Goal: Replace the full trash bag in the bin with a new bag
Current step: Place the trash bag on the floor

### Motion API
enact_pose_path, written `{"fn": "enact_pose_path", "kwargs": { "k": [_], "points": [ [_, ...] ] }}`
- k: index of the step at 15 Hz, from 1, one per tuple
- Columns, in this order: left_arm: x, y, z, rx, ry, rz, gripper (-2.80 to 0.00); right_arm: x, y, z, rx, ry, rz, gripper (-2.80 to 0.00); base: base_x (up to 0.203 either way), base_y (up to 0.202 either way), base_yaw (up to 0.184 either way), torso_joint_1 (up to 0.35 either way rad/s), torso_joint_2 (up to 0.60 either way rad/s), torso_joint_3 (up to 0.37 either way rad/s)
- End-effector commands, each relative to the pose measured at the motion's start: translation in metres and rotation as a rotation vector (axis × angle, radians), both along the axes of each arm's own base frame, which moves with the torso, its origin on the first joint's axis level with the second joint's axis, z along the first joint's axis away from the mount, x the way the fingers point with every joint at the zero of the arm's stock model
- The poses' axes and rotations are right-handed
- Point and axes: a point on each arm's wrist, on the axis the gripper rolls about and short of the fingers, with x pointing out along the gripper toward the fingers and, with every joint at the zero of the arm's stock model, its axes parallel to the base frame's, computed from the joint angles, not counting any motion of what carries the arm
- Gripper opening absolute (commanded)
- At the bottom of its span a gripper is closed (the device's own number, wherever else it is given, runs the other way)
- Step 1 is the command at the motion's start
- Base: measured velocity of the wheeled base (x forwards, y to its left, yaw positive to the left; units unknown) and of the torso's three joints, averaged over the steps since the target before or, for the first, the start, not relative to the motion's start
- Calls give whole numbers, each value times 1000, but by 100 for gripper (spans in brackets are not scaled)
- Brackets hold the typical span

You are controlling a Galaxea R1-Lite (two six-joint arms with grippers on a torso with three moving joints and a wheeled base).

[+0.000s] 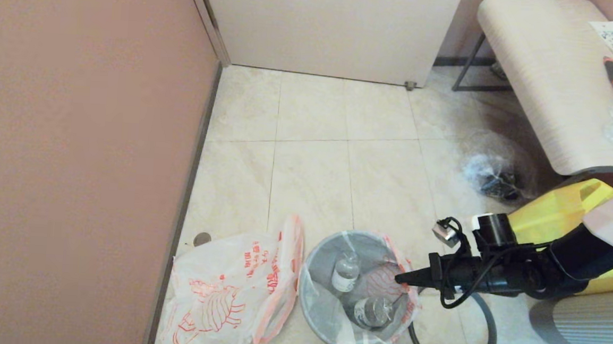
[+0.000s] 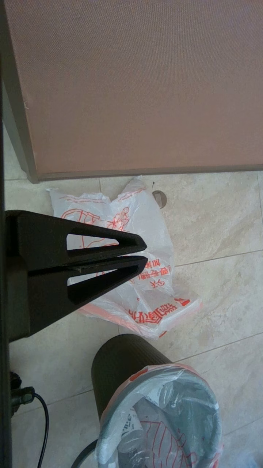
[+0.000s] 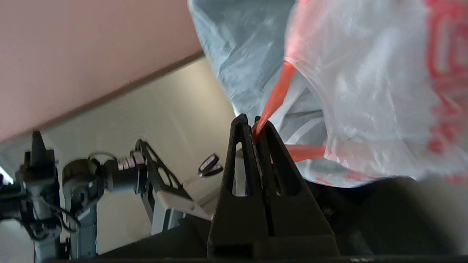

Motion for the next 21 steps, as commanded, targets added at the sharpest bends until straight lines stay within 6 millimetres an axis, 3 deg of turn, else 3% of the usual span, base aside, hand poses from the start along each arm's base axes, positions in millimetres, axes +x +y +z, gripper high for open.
{"fn": "enact_pose_path", "kwargs": {
  "k": [1,4,12,16,21],
  "points": [
    [0,0,0,1,-2,0,-280,-7,16,2,0,-2,47,-280,0,0,0,0,0,0],
    [0,0,0,1,-3,0,-280,-13,47,-5,-165,-36,-15,-280,0,0,0,0,0,0],
    [0,0,0,1,-2,0,-280,6,61,-16,-174,-51,-12,-280,0,0,0,0,0,0],
    [0,0,0,1,-1,0,-280,13,94,-21,-237,-83,-4,-280,0,0,0,0,0,0],
    [0,0,0,1,-1,0,-280,18,115,-35,-305,-74,-10,-280,0,0,0,0,0,0]
  ]
}}
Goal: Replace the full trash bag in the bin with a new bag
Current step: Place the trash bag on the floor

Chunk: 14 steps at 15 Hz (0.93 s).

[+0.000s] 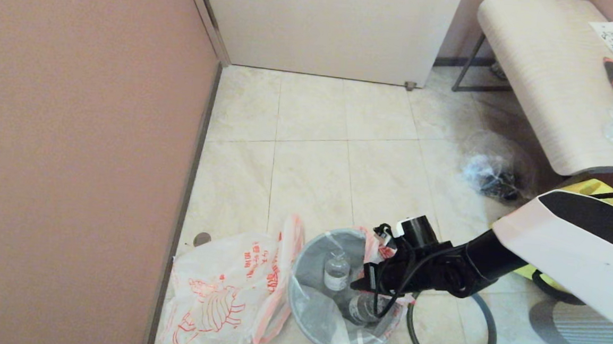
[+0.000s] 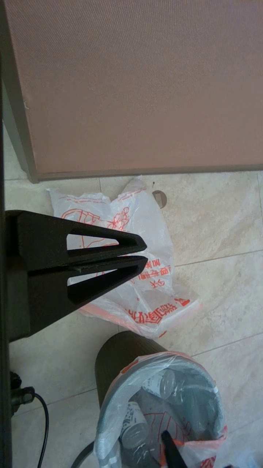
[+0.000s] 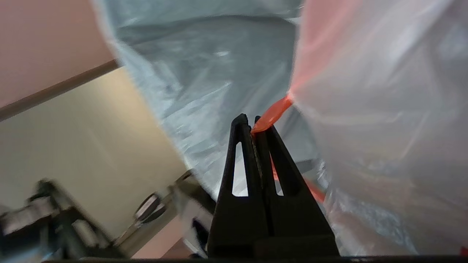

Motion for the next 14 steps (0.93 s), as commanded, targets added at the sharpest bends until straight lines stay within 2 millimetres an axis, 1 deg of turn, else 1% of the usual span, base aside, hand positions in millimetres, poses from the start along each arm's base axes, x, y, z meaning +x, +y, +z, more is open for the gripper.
{"fn": "enact_pose_path", "kwargs": {
  "k": [1,3,5,8,12,14],
  "points": [
    [0,0,0,0,-1,0,-280,0,9,-13,-31,14,0,-280,0,0,0,0,0,0],
    [0,0,0,0,-2,0,-280,0,10,-13,-31,13,-1,-280,0,0,0,0,0,0],
    [0,0,0,0,-3,0,-280,0,7,-1,-21,-5,-10,-280,0,0,0,0,0,0],
    [0,0,0,0,-1,0,-280,1,-8,17,-19,-10,-43,-280,0,0,0,0,0,0],
    [0,0,0,0,-1,0,-280,-5,-33,34,-31,-16,-99,-280,0,0,0,0,0,0],
    [0,0,0,0,-1,0,-280,-5,-39,31,-48,-17,-125,-280,0,0,0,0,0,0]
  ]
}}
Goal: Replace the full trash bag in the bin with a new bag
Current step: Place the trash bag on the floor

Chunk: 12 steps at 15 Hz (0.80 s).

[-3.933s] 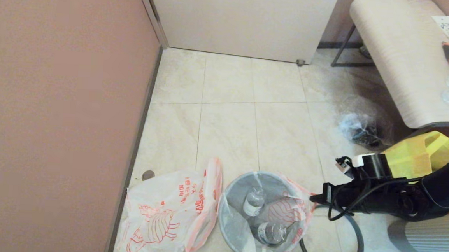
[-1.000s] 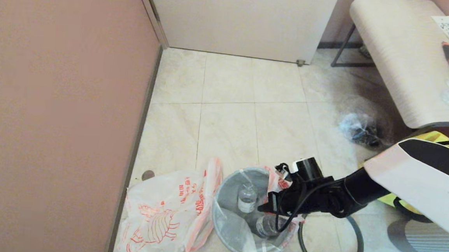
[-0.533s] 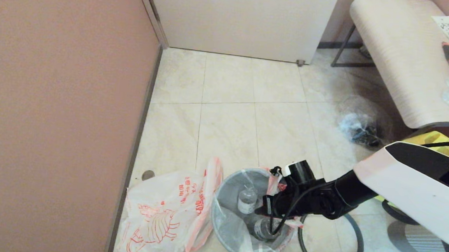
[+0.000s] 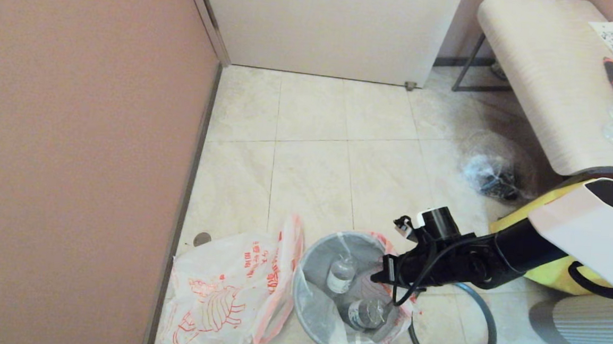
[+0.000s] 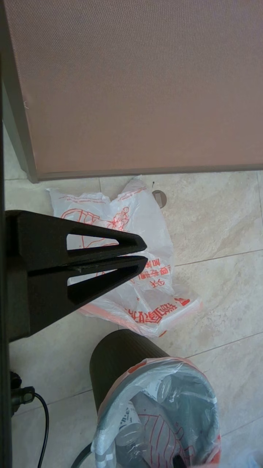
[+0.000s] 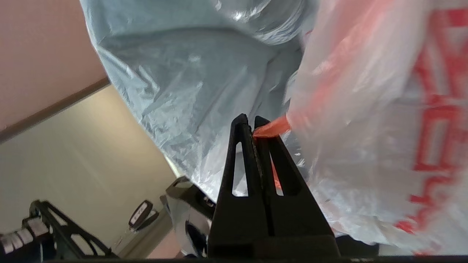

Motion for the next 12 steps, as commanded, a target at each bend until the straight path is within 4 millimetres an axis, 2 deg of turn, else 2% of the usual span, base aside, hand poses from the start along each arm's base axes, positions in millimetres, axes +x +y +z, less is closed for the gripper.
{"fn": "enact_pose_path", "kwargs": {
  "k": [1,4,8,12],
  "points": [
    [0,0,0,0,-1,0,-280,0,-4,0,0,2,-12,-280,0,0,0,0,0,0],
    [0,0,0,0,-3,0,-280,-3,1,-5,-2,20,1,-280,0,0,0,0,0,0],
    [0,0,0,0,-2,0,-280,3,7,-10,2,11,13,-280,0,0,0,0,0,0],
    [0,0,0,0,-2,0,-280,-8,30,-10,0,15,74,-280,0,0,0,0,0,0]
  ]
}}
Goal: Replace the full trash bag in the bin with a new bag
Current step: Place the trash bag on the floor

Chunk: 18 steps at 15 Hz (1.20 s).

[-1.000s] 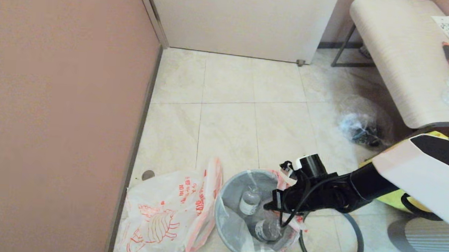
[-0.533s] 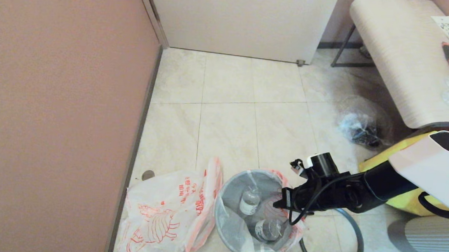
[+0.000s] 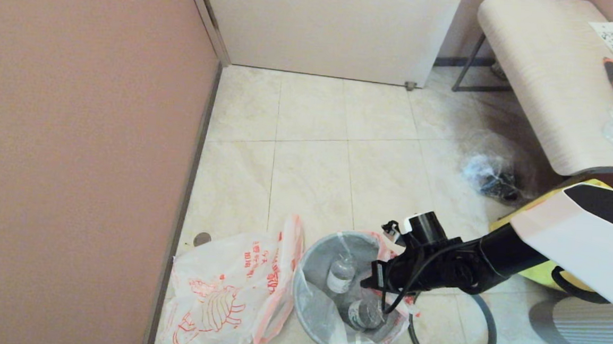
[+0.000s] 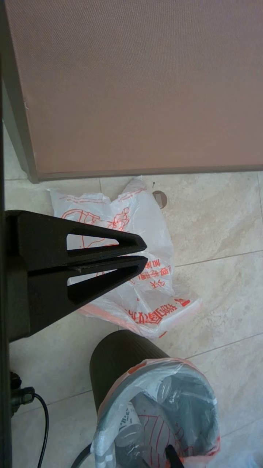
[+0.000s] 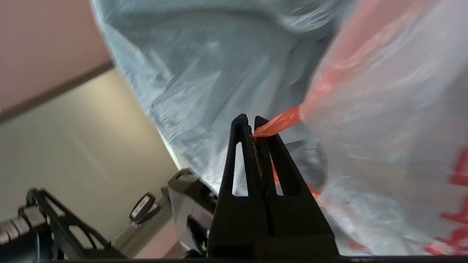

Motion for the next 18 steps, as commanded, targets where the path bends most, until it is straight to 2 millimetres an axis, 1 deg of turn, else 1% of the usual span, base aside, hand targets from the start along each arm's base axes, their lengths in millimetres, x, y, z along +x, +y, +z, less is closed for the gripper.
{"fn": "enact_pose_path", "kwargs": {
  "k": [1,3,5,6,7,8,9,10,11,12,13,14,16,18],
  "points": [
    [0,0,0,1,-1,0,-280,-5,8,2,0,1,23,-280,0,0,0,0,0,0],
    [0,0,0,10,-2,2,-280,-8,8,11,8,-17,26,-280,0,0,0,0,0,0],
    [0,0,0,-4,15,1,-280,-7,6,17,12,-31,19,-280,0,0,0,0,0,0],
    [1,0,2,8,29,4,-280,-7,4,18,14,-34,15,-280,0,0,0,0,0,0],
    [-1,0,11,33,7,2,-280,-7,1,19,14,-32,8,-280,0,0,0,0,0,0],
    [-3,0,31,38,-27,-5,-280,-9,0,17,9,-26,8,-280,0,0,0,0,0,0],
    [-4,-1,59,33,-50,-29,-280,-9,-1,16,7,-22,6,-280,0,0,0,0,0,0],
    [2,-2,81,31,-20,-77,-280,-10,-1,16,6,-20,4,-280,0,0,0,0,0,0],
    [18,-3,99,36,59,-148,-280,-10,0,16,5,-21,5,-280,0,0,0,0,0,0],
    [37,-5,110,48,161,-228,-280,-10,0,17,6,-25,5,-280,0,0,0,0,0,0],
    [59,-6,115,56,270,-309,-280,-10,-1,18,6,-28,4,-280,0,0,0,0,0,0],
    [82,-9,116,58,380,-394,-280,-9,-2,17,5,-27,2,-280,0,0,0,0,0,0],
    [129,-22,105,55,608,-549,-280,-7,-4,14,1,-20,-7,-280,0,0,0,0,0,0],
    [173,-41,83,64,815,-650,-280,-7,-6,13,2,-18,-10,-280,0,0,0,0,0,0]
  ]
}}
